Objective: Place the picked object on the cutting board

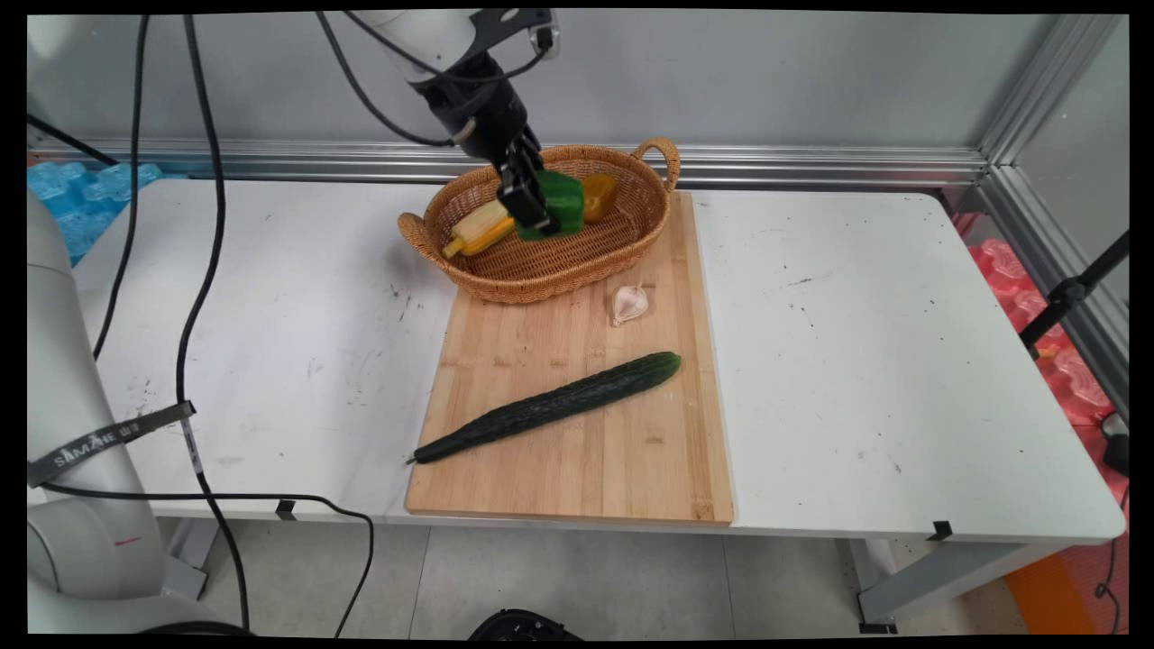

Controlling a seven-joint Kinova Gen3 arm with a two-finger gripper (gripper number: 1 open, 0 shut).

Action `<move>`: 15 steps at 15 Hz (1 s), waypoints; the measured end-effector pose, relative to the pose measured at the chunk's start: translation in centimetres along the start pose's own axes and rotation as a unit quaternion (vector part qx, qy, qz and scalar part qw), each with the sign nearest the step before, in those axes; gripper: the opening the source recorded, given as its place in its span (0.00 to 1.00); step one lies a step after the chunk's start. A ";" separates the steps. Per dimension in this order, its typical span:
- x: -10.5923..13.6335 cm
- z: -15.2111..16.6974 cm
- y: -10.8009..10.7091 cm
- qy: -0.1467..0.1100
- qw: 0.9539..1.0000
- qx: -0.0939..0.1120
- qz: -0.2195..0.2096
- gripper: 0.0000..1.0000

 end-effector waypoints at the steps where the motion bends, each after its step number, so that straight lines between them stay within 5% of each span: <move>1: 0.0 0.1 0.7 -0.001 1.000 -0.007 0.012 0.00; 6: -1.3 1.8 3.1 -0.012 0.998 -0.033 0.058 0.00; 15: -3.8 8.3 5.1 -0.024 0.994 -0.050 0.089 0.00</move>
